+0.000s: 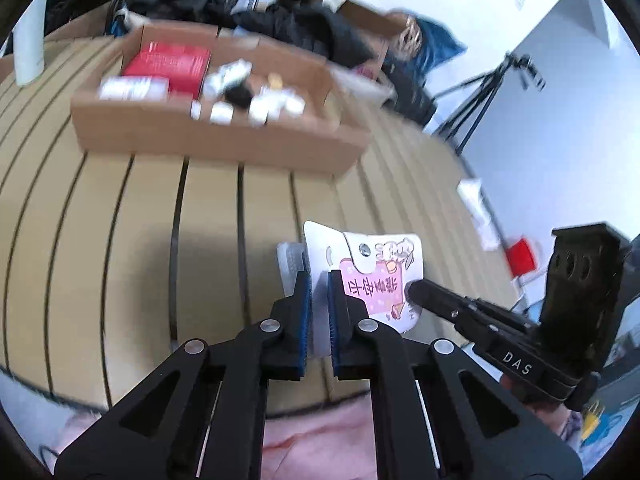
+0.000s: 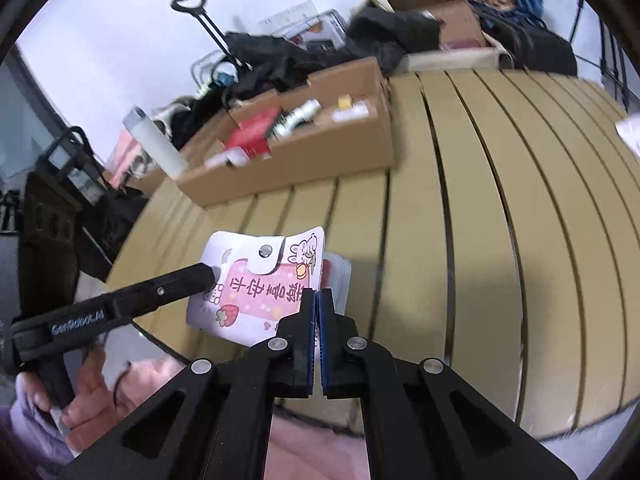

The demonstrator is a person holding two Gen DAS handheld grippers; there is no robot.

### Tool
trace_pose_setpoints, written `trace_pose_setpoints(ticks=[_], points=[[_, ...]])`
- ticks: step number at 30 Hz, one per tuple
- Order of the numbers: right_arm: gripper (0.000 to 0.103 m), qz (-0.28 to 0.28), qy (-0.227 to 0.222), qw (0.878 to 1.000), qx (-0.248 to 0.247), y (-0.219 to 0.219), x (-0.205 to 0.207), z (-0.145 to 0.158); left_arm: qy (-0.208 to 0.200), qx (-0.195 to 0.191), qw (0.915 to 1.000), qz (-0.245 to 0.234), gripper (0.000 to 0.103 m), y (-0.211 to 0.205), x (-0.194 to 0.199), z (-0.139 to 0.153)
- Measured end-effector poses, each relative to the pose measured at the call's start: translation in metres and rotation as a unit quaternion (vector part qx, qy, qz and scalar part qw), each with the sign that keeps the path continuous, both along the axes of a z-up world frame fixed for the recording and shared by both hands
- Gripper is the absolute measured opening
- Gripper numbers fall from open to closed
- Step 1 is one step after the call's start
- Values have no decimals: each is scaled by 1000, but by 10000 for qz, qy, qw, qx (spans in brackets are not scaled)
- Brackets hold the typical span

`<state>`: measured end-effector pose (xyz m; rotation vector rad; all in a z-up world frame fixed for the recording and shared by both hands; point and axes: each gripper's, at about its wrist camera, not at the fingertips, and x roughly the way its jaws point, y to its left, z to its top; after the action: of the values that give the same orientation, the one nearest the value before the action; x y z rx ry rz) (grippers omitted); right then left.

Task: Organize objects
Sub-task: 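Lower the card case into the tray and open both tools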

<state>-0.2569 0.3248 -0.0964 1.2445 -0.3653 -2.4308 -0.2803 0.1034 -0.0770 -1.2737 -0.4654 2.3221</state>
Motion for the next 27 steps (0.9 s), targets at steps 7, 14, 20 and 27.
trace_pose_setpoints(ticks=[7, 14, 20, 27], points=[[2, 300, 281, 9986, 331, -12, -87, 67, -98, -96, 9999, 18, 5, -3, -103, 52], [2, 599, -1200, 9868, 907, -35, -218, 28, -1465, -894, 9852, -7, 5, 9, -207, -10], [2, 556, -1832, 9626, 1917, -63, -267, -12, -2138, -1290, 9683, 57, 1, 23, -245, -72], [1, 558, -1439, 9642, 2155, -80, -273, -33, -1657, -894, 9820, 162, 2, 22, -253, -74]])
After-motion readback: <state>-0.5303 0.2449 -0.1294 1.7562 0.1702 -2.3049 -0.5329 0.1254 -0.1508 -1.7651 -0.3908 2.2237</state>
